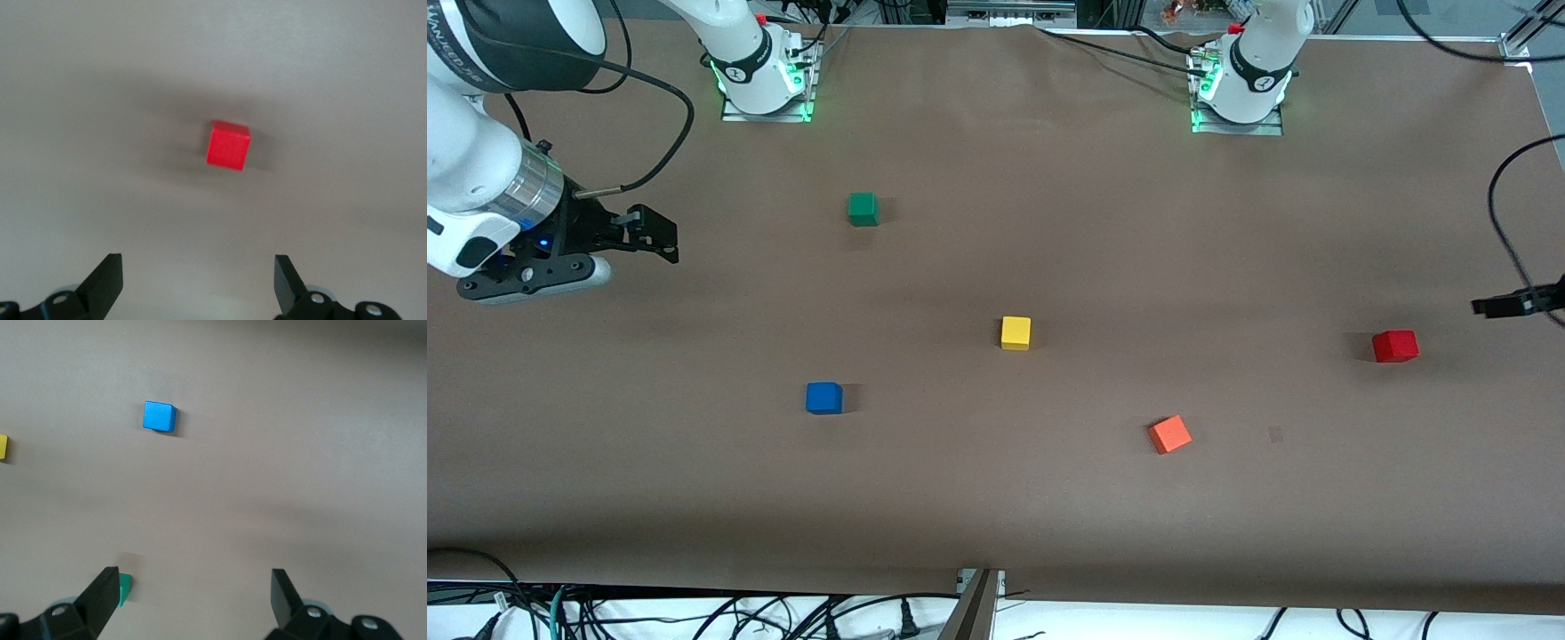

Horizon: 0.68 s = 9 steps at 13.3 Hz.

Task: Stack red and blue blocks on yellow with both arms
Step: 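Move the left gripper toward the red cube, then lower the left gripper and grasp the red cube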

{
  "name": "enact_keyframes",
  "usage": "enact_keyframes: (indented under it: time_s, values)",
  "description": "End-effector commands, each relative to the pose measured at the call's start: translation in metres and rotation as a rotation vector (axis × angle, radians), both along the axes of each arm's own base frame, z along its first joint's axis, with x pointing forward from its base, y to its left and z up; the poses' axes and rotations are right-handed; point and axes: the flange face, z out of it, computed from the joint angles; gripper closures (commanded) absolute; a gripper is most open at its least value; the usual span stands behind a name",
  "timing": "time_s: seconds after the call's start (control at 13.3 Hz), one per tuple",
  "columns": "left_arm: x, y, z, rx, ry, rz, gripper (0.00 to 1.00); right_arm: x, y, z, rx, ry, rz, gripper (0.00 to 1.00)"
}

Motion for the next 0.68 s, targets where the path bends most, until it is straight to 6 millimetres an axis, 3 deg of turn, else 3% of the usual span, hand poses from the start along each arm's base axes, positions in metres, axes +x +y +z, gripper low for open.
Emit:
enact_keyframes:
  time_s: [0.0,0.15,0.45,0.6]
  values:
    - [0.004,0.027,-0.047,-0.1,-0.051,-0.114,0.0,-0.003,-0.002,0.007,0.004,0.004,-0.004,0.0]
    - [-0.001,0.036,-0.083,-0.116,-0.08,-0.109,0.0,-0.003,-0.002,0.007,0.004,0.004,-0.004,0.0]
    - [-0.018,0.023,-0.147,-0.088,-0.154,-0.11,0.0,-0.003,-0.001,0.006,0.009,0.006,-0.004,0.0]
    - [-0.019,0.01,-0.159,-0.099,-0.166,-0.114,0.0,-0.003,-0.001,0.006,0.009,0.006,-0.004,0.0]
